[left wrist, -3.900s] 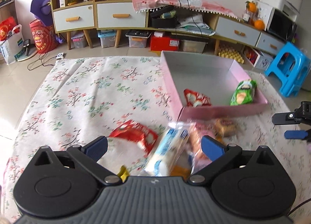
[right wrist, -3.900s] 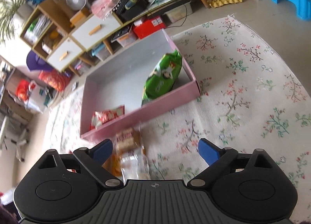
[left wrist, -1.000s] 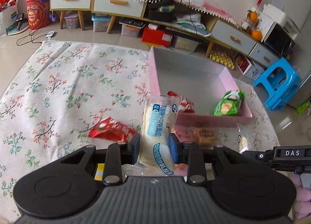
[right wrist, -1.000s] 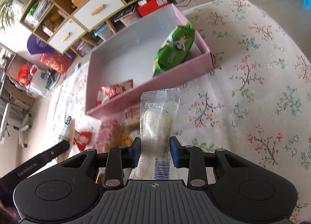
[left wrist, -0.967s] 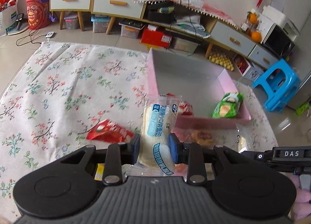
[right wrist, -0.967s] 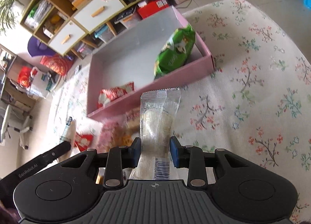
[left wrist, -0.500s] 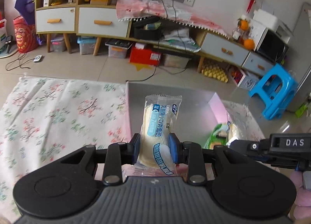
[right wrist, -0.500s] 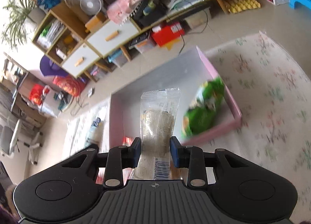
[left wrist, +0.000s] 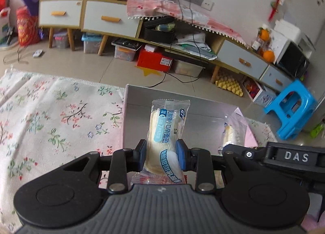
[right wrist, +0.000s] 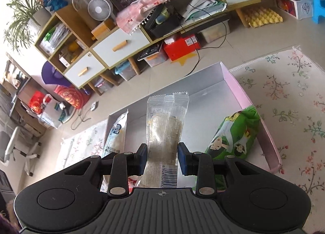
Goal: Organize snacks
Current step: 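Carry both white packets into the pink box and open both tools, then return the left tool to the pile and grasp the pink pastry packet, then grasp the brown square biscuit packet with the right tool, then carry the pink pastry and brown biscuit packets into the pink box, open both tools, then withdraw both tools from the box back over the remaining snacks, then close the left tool on the gold bar while the right tool grips the white cookie roll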
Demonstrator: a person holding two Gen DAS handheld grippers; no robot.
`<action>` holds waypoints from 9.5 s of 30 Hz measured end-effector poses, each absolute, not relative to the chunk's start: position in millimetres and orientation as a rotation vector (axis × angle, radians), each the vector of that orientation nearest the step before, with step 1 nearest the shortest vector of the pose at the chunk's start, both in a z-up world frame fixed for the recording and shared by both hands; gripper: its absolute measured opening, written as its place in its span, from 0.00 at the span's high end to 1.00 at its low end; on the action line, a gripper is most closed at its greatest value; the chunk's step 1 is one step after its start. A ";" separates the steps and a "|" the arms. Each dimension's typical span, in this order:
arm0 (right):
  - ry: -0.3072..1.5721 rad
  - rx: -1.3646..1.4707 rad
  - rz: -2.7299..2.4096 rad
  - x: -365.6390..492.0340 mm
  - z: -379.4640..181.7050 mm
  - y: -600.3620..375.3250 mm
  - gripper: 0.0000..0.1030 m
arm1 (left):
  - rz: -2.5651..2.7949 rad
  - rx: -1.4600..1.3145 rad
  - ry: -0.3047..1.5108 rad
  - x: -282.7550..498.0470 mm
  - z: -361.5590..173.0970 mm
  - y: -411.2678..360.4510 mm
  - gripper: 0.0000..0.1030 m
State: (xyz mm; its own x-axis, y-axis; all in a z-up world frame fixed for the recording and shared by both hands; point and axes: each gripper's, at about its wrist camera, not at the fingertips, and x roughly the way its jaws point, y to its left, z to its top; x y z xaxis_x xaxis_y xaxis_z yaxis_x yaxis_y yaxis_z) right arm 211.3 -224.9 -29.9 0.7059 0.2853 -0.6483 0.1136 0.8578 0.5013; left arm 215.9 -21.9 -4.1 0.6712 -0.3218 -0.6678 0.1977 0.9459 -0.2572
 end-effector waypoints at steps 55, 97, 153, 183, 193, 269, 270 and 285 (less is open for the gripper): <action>1.053 0.548 0.000 102.1 -43.6 -231.2 0.14 | -0.095 -0.134 0.925 125.1 9.4 60.8 0.00; 1.009 0.381 0.053 158.7 -72.3 -173.8 0.16 | -0.231 -0.189 1.031 143.6 -3.0 23.0 0.67; 0.843 0.665 0.002 147.1 -21.6 -253.6 0.60 | -0.326 -0.416 0.852 161.9 10.7 -0.8 0.68; 0.764 0.766 0.043 161.9 -37.1 -264.9 0.30 | -0.301 -0.257 0.753 174.7 -9.7 -40.8 0.38; 0.742 0.620 0.075 132.8 -0.4 -260.3 0.15 | -0.311 -0.181 0.789 148.6 6.7 -40.4 0.15; 0.890 -0.055 0.344 -33.7 -60.0 -205.7 0.00 | -0.531 0.241 0.896 10.3 -47.5 64.1 0.21; 0.892 -0.025 0.353 -31.8 -57.4 -205.4 0.00 | -0.541 0.242 0.892 10.8 -47.0 63.1 0.22; 1.032 0.206 0.400 26.8 -50.1 -163.3 0.35 | -0.520 0.257 0.985 42.5 -31.0 43.5 0.61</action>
